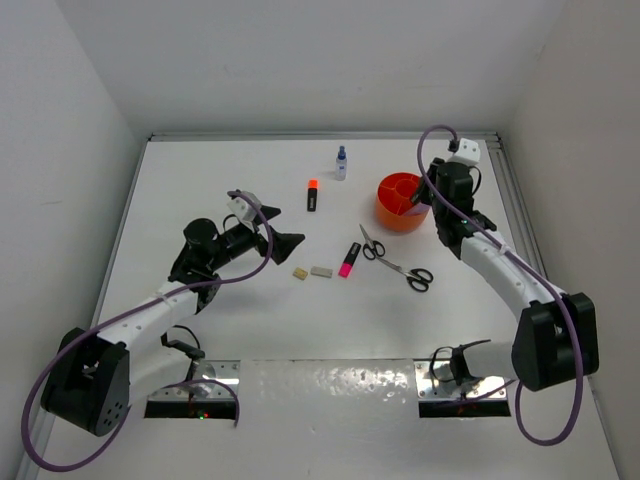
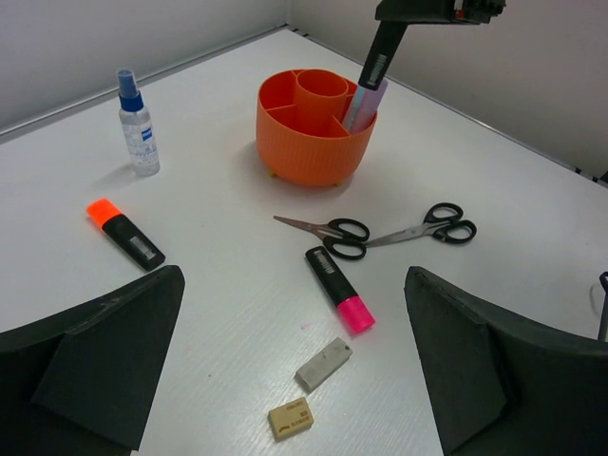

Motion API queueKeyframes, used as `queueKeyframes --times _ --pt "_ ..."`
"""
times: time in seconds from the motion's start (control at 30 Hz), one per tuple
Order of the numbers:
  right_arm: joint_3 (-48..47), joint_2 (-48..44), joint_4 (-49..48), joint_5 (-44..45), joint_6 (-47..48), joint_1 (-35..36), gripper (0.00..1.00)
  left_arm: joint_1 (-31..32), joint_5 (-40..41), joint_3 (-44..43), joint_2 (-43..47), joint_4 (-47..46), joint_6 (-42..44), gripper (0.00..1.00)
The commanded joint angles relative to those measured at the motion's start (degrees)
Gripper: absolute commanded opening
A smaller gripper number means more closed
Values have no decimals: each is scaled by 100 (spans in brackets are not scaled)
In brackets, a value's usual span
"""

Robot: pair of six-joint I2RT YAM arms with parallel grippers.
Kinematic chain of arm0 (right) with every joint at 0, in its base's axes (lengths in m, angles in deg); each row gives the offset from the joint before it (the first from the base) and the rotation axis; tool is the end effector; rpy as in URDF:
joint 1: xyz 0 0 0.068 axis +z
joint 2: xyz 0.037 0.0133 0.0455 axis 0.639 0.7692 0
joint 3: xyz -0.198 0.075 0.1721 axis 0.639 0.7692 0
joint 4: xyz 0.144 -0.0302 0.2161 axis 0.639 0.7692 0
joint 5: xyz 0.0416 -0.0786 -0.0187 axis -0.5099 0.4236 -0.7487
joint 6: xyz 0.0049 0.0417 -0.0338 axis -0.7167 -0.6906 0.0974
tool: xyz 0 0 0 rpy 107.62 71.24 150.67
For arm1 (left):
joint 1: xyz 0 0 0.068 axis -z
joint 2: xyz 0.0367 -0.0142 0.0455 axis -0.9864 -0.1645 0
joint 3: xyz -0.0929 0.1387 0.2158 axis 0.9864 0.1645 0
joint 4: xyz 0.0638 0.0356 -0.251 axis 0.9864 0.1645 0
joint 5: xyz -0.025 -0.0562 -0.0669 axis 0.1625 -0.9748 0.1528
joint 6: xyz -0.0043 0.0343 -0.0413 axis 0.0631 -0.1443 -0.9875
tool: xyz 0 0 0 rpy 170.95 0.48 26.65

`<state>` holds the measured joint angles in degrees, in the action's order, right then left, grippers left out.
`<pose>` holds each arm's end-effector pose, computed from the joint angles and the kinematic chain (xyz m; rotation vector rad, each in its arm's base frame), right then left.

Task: Sort the stationery into containers
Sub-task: Place the pen in the storage box.

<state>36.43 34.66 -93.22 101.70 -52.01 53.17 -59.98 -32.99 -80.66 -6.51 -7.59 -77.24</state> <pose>0.2956 0.0580 0.2803 0.4836 1.8283 0.1671 0.2114 -0.0988 0.2539 0.6476 1.4782 -0.7555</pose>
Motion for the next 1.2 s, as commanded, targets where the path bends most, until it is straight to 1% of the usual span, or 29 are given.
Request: queueKeyframes --times 0.0,0.3,0.6,0.77,1.17 --pt "128 139 -669 139 -124 -36 0 -43 -15 -140 94 -64 104 100" --pt "497 359 -1170 209 -475 -36 0 -43 -6 -193 85 6 148 100" --pt "893 333 -1549 438 -669 8 0 -43 -6 -175 85 -20 175 100" --pt "1086 482 -2006 271 -643 35 0 -34 2 -167 94 -55 183 100" --pt "1016 641 -1989 368 -502 166 0 -43 11 -131 103 -143 236 100"
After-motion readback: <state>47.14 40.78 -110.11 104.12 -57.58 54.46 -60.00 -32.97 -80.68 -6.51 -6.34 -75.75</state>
